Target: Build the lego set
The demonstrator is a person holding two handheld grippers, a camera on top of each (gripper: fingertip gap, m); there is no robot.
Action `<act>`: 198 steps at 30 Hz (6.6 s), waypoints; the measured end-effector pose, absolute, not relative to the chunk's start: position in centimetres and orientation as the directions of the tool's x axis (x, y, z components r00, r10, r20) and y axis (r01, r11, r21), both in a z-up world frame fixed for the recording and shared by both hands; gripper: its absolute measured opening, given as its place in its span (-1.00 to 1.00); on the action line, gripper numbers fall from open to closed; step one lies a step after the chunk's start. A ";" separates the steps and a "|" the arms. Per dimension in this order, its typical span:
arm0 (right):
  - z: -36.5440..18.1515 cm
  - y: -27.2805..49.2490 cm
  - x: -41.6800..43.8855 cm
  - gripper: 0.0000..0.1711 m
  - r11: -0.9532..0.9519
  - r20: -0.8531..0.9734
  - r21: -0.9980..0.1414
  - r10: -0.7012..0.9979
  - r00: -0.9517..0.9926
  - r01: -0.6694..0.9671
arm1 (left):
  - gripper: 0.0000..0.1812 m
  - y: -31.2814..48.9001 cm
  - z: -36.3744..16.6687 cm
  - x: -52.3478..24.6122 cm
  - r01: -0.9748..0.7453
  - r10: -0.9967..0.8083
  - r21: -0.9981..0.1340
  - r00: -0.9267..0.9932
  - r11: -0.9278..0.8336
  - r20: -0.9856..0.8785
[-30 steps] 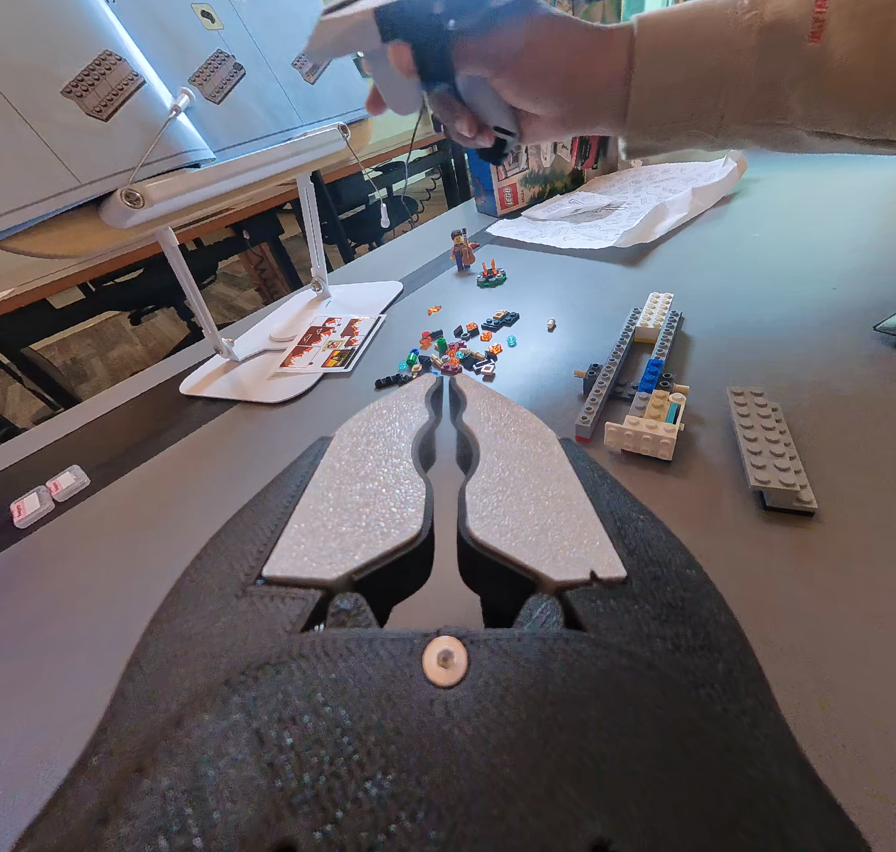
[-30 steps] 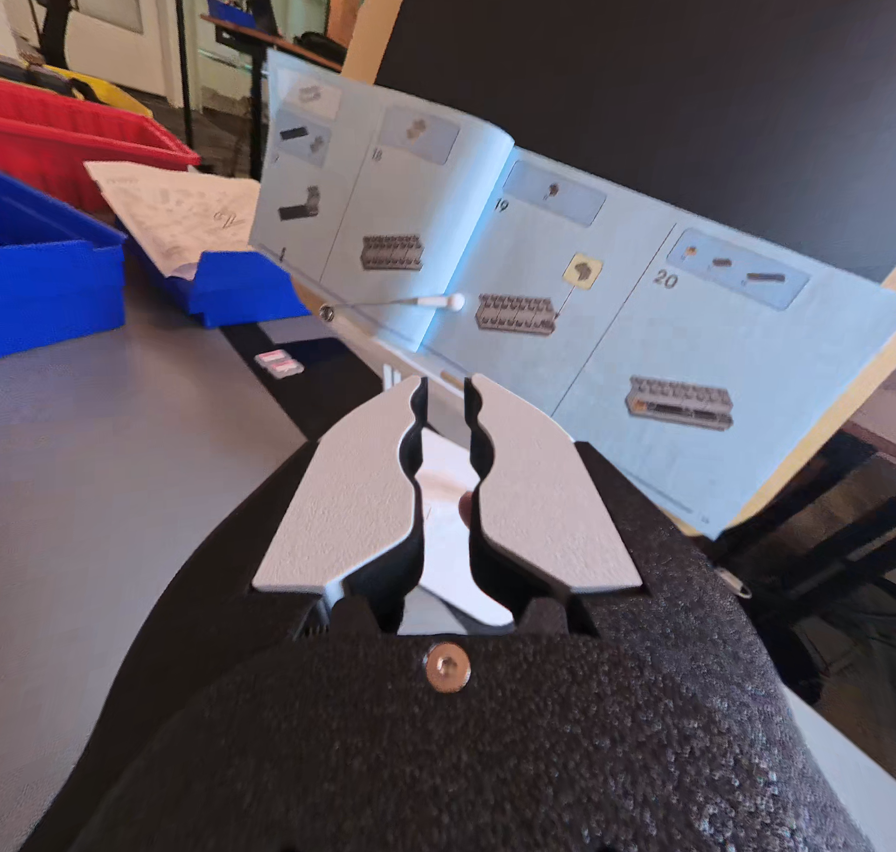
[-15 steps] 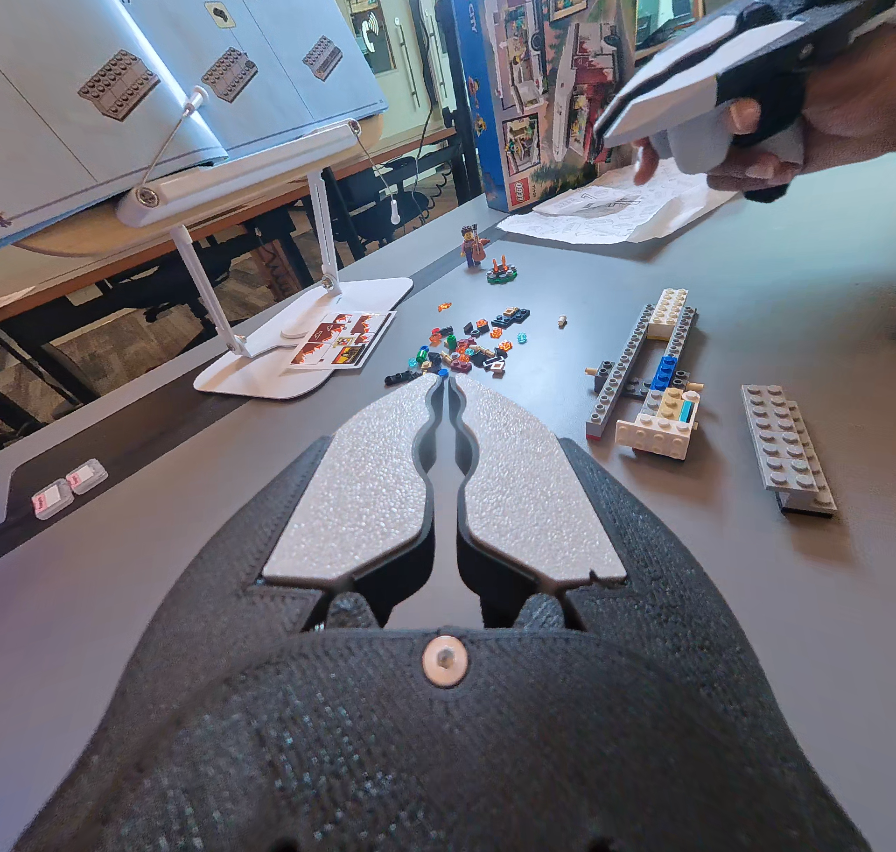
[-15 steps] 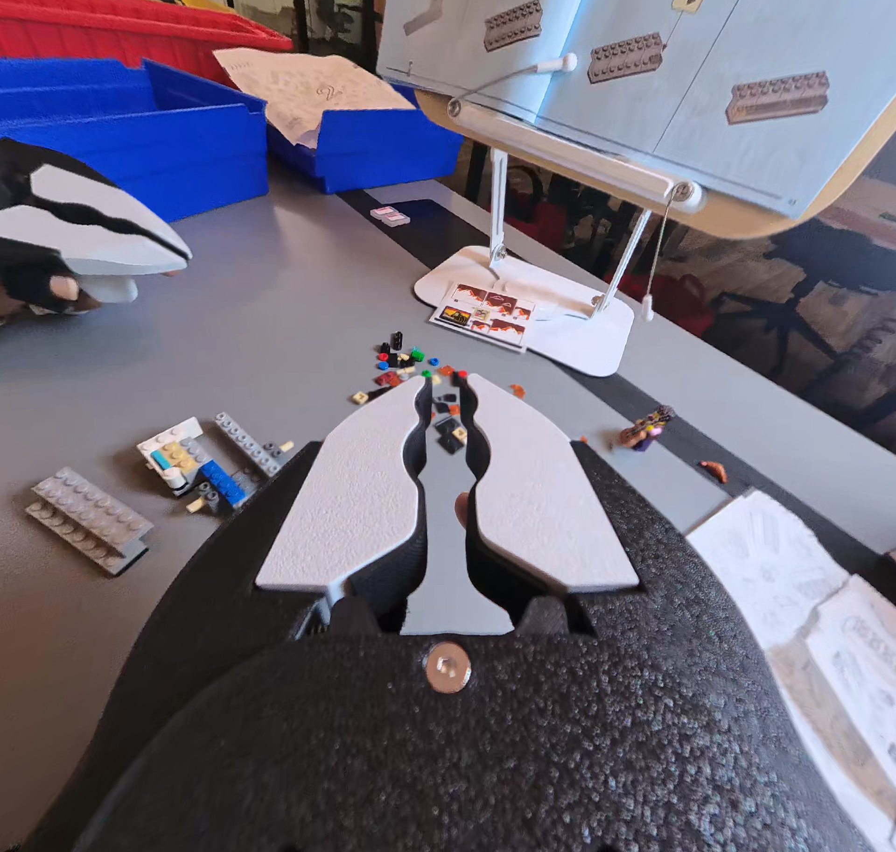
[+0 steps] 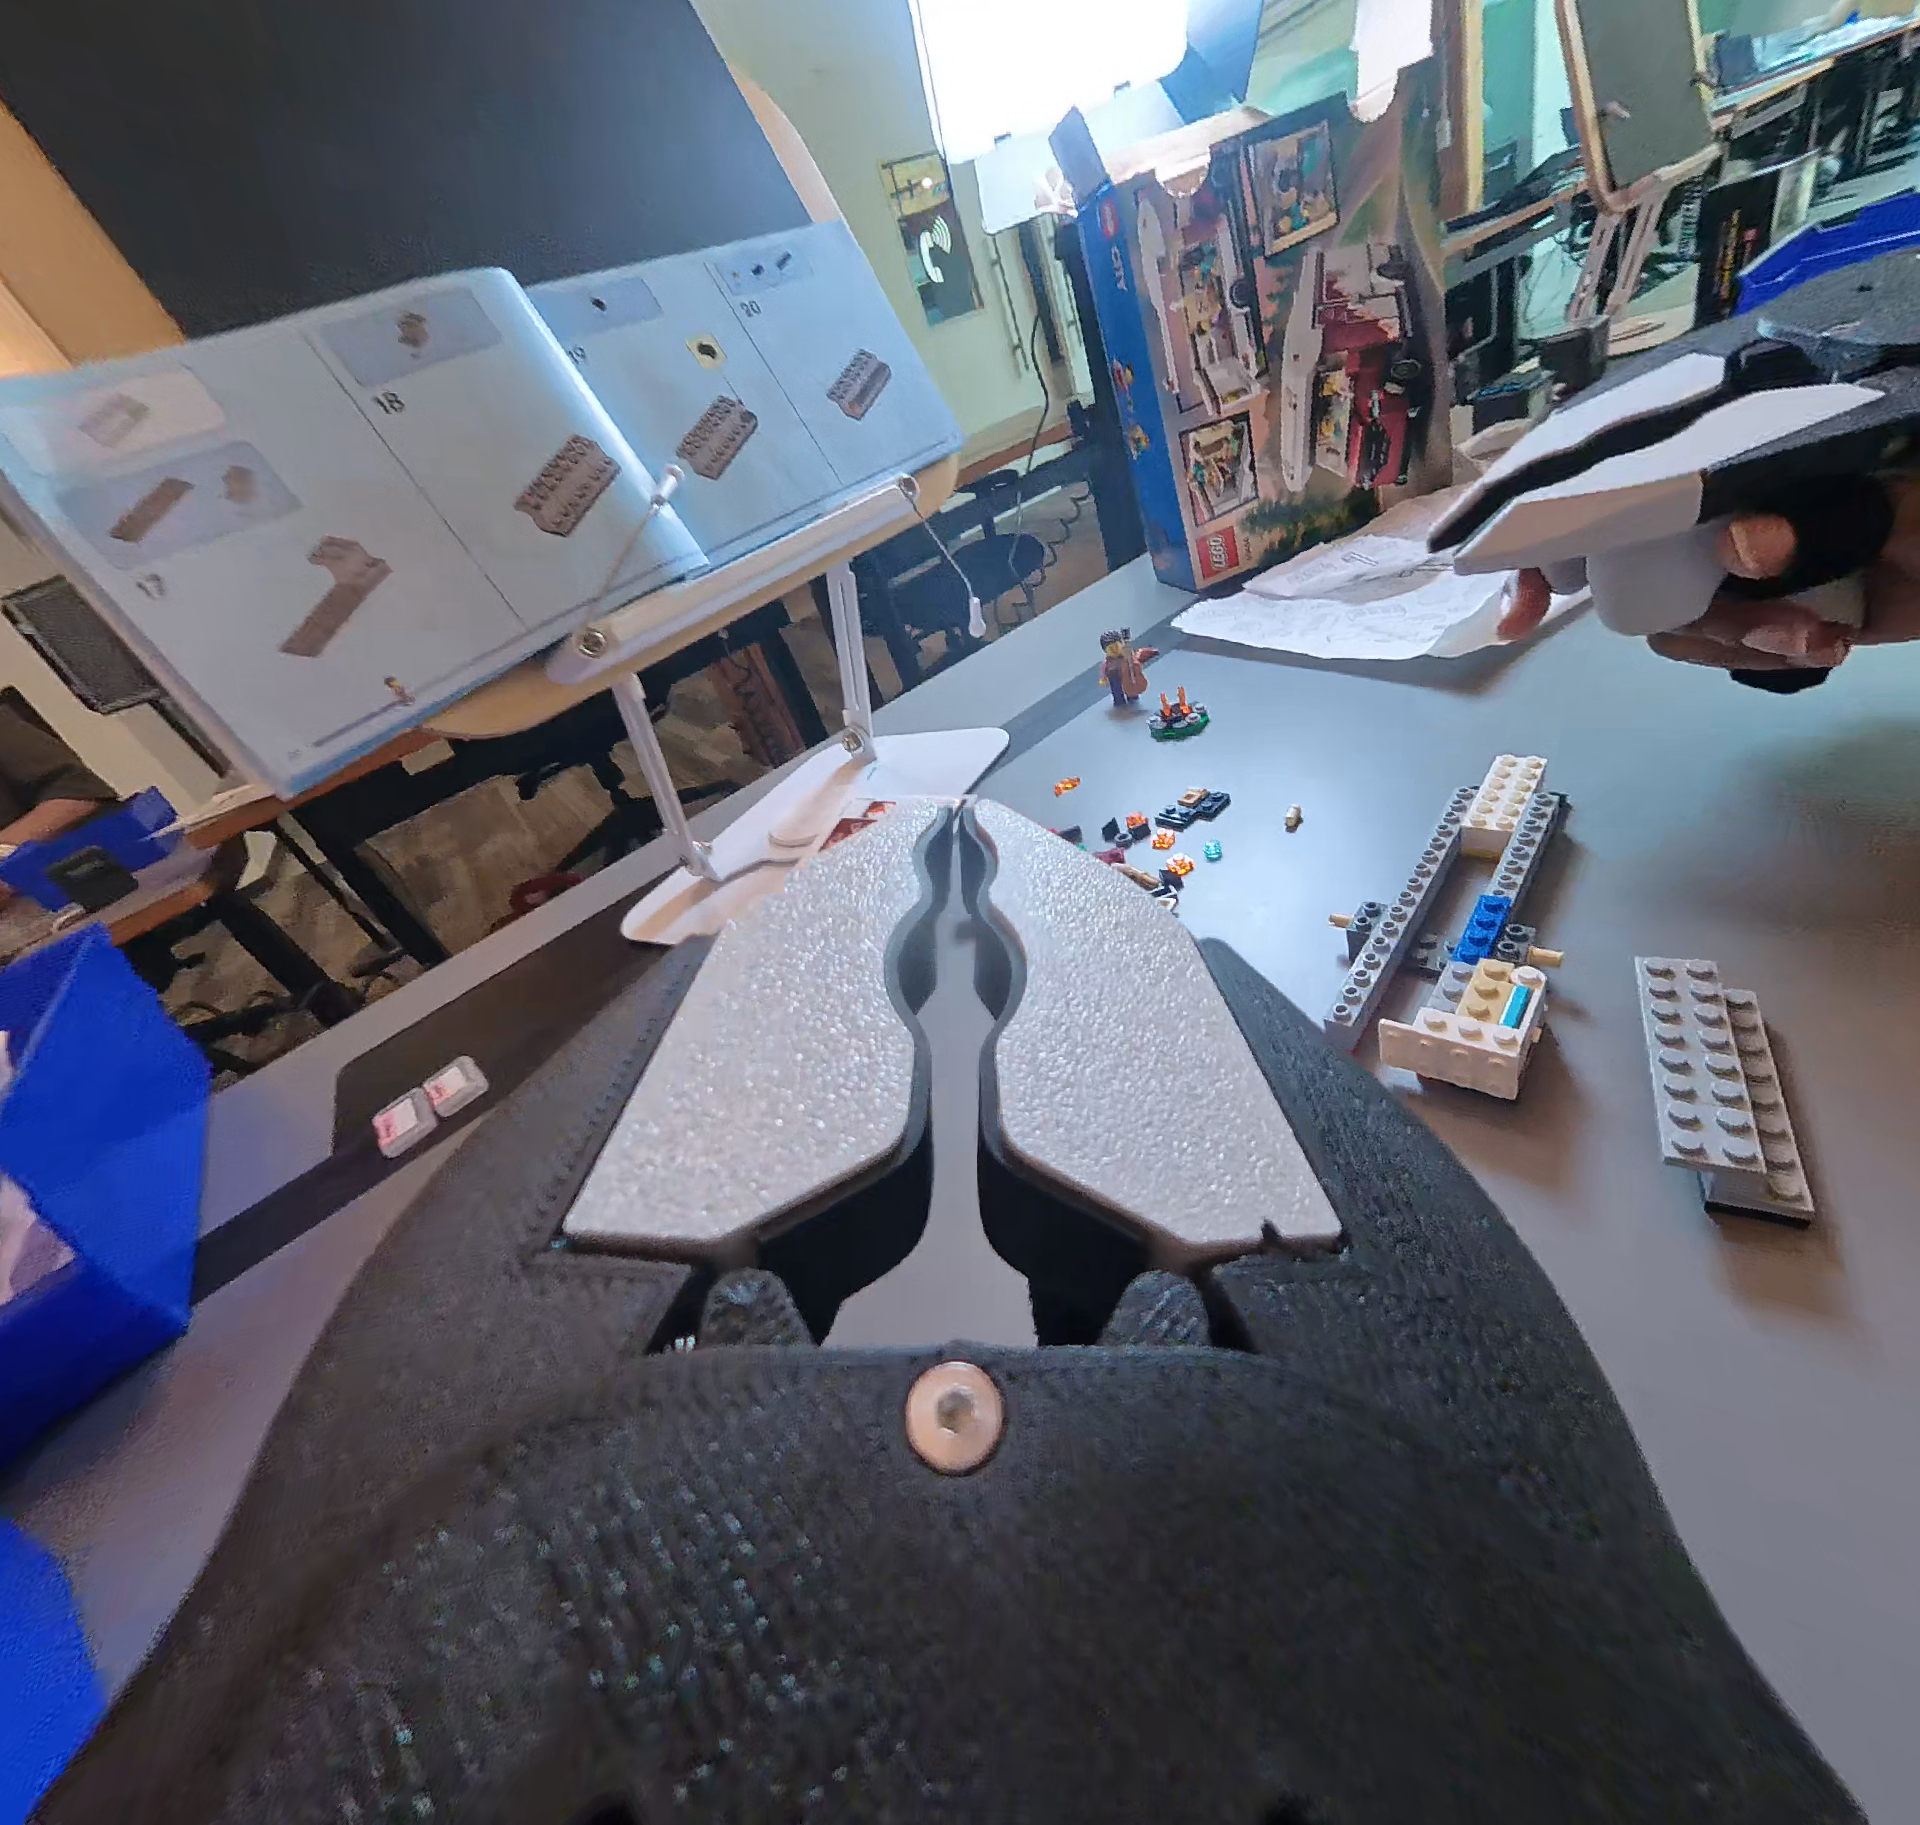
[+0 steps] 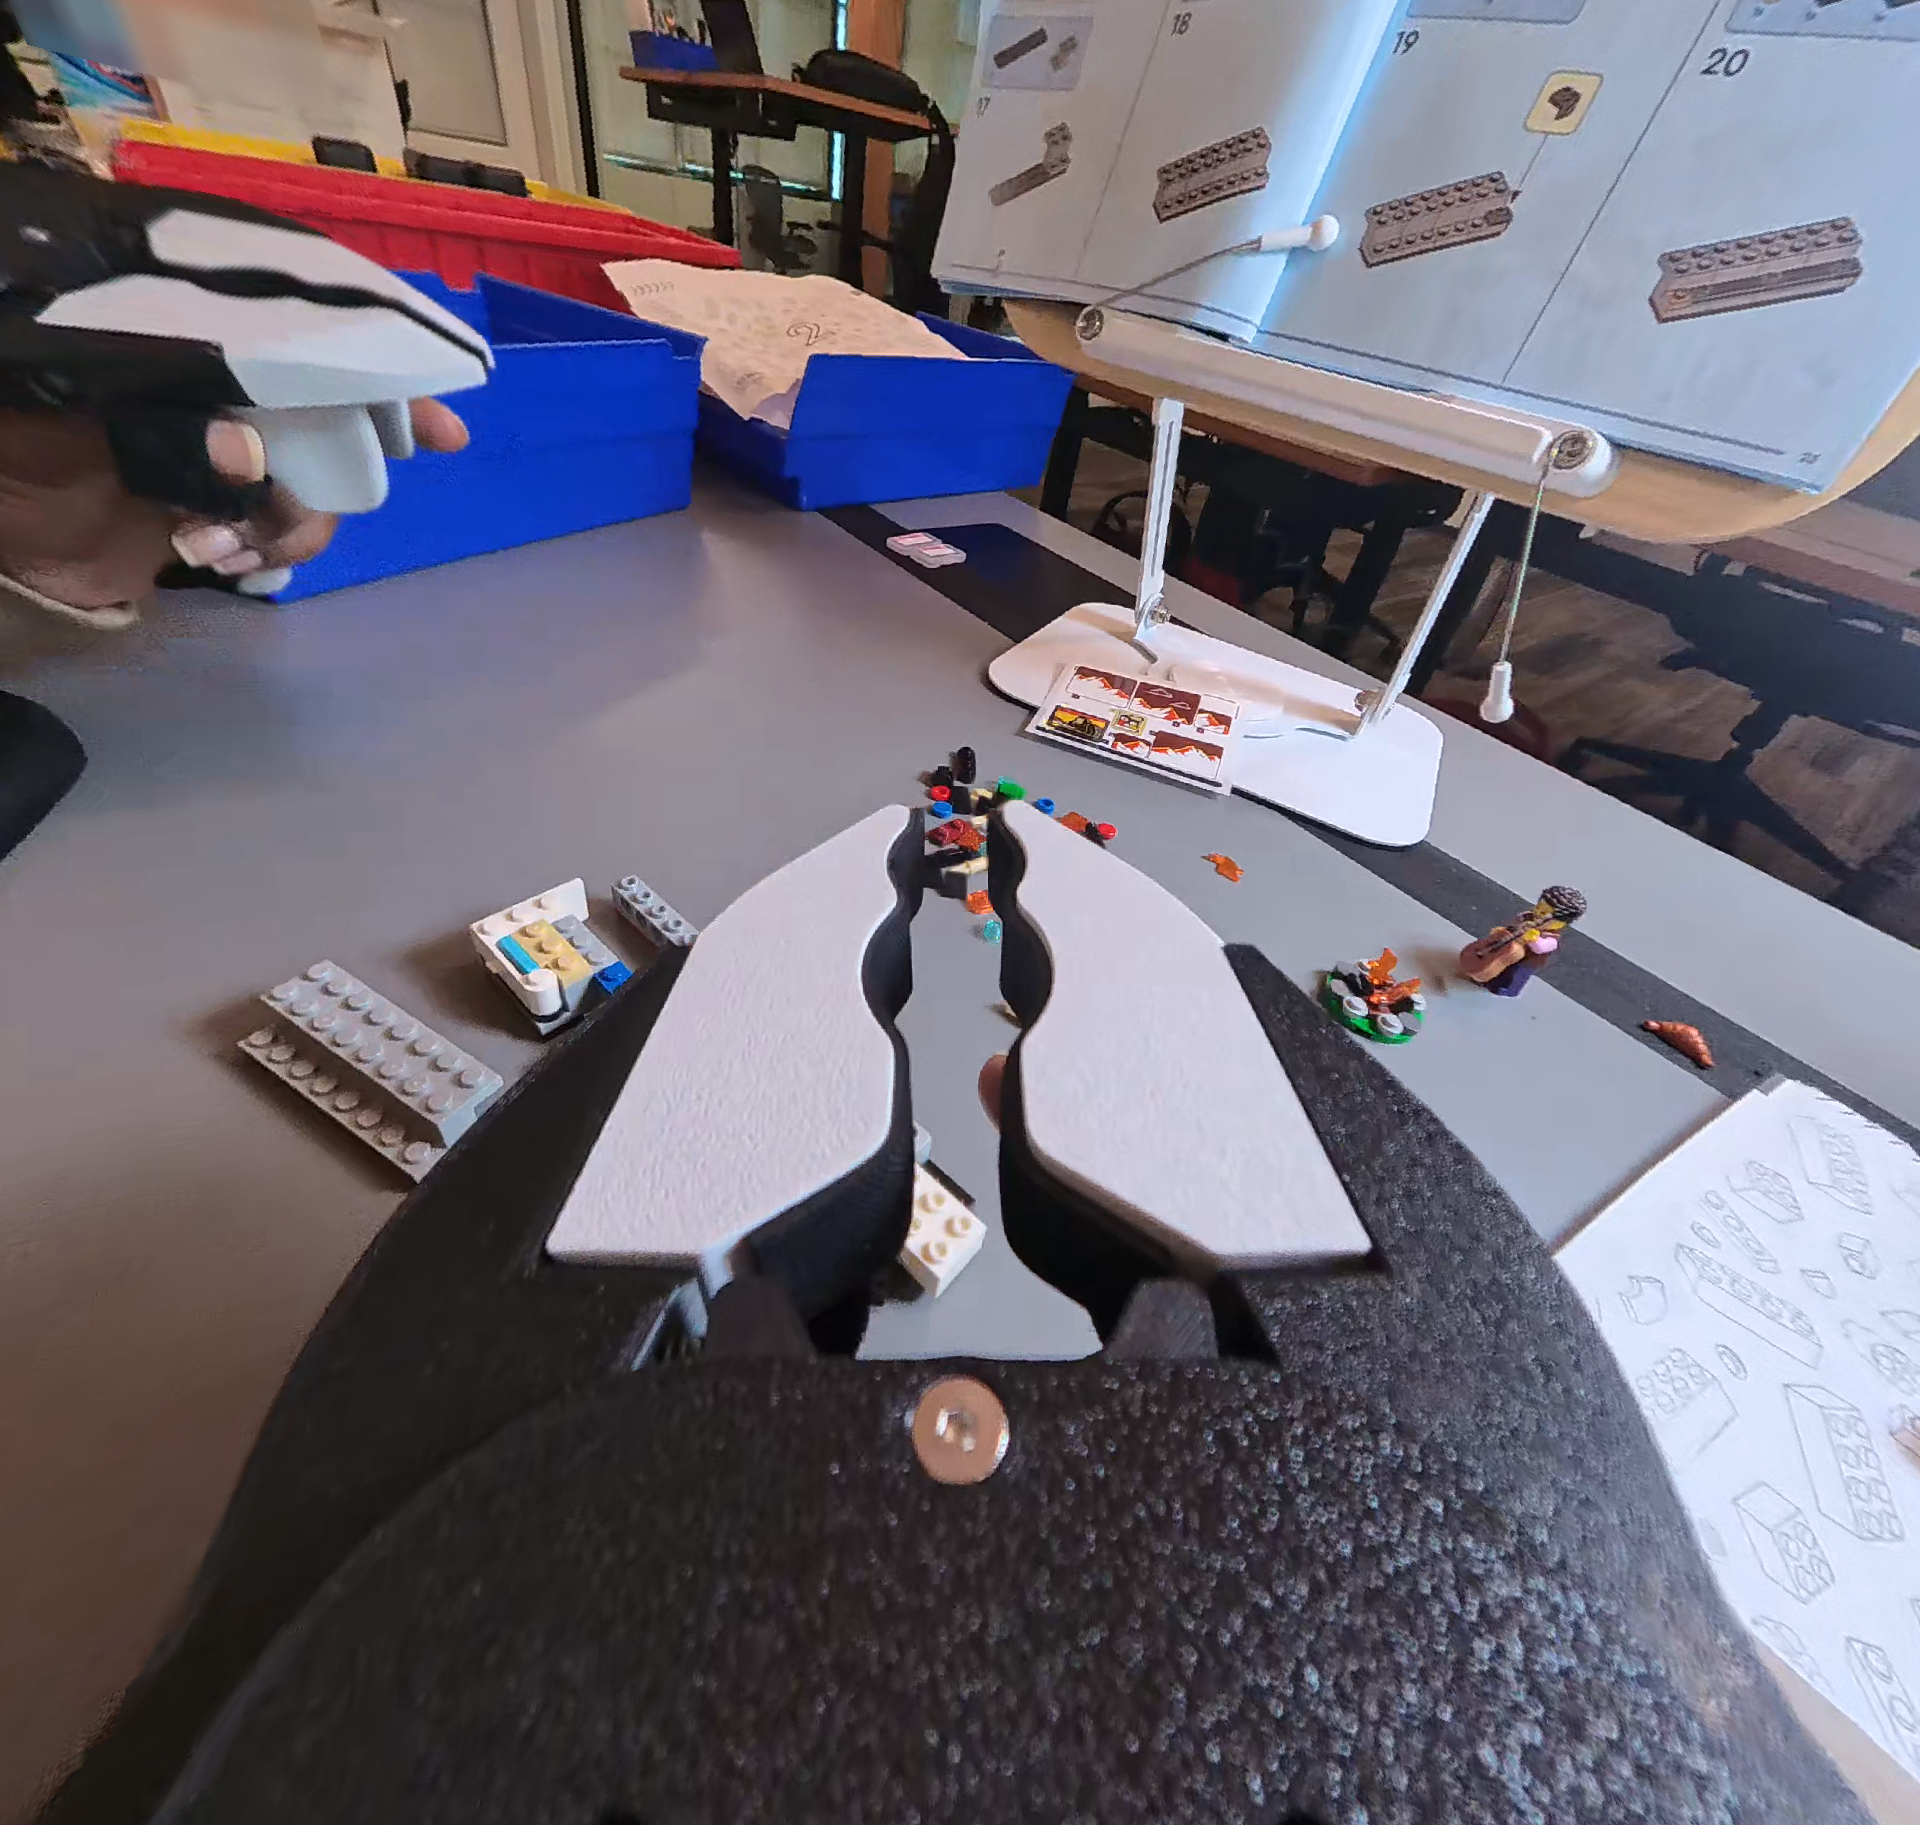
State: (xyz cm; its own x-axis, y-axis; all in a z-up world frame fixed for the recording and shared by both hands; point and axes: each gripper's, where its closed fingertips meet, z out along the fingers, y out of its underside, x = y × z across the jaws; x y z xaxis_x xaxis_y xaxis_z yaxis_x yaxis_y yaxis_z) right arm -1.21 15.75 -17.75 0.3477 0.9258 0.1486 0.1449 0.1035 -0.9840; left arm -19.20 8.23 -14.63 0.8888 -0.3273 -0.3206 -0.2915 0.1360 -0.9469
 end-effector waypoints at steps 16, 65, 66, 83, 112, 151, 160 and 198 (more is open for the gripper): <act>-17.9 15.0 -1.7 -0.88 0.115 0.161 -0.980 0.938 0.307 0.162 | -0.69 18.9 -25.4 -16.9 -0.224 -0.512 -0.839 0.856 -0.496 0.074; -18.5 13.4 -2.2 -0.89 0.201 0.249 -0.955 0.944 0.217 0.219 | -0.83 18.4 -26.4 -17.0 -0.377 -0.544 -0.805 0.835 -0.458 -0.081; -18.5 13.3 -2.2 -0.89 0.204 0.251 -0.954 0.943 0.217 0.220 | -0.82 18.9 -26.7 -17.0 -0.387 -0.545 -0.798 0.834 -0.461 -0.089; -18.9 13.9 -2.0 -0.90 0.202 0.253 -0.951 0.944 0.213 0.236 | -0.84 23.3 -28.3 -15.7 -0.632 -0.768 -0.652 0.630 -0.418 -0.118; -19.5 9.9 -3.4 -0.88 0.263 0.286 -0.941 0.955 0.081 0.214 | -0.88 6.9 -20.0 -4.4 -0.109 -0.719 -0.946 0.678 -0.304 0.153; -20.5 4.5 -4.9 -0.89 0.364 0.356 -0.904 0.931 -0.078 0.224 | -0.90 4.2 -20.8 -4.1 -0.314 -0.853 -0.949 0.503 -0.031 -0.139; -20.2 3.7 -4.4 -0.85 0.443 0.427 -0.872 0.896 -0.120 0.208 | -0.90 3.6 -20.2 -3.7 -0.228 -0.885 -0.971 0.465 -0.078 -0.038; -20.5 4.0 -4.2 -0.99 0.692 0.694 -0.684 0.715 -0.087 0.233 | -0.81 3.9 -19.3 -4.8 0.034 -0.826 -0.889 0.356 -0.457 0.438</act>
State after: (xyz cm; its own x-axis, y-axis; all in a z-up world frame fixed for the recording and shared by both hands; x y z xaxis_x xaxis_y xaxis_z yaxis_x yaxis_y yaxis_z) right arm -4.20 3.96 -20.46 -0.0871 0.7150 0.6937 0.2325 0.6917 -0.6838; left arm -4.83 3.90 -19.28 0.3563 -0.8255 0.4377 0.0335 -0.4569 -0.8889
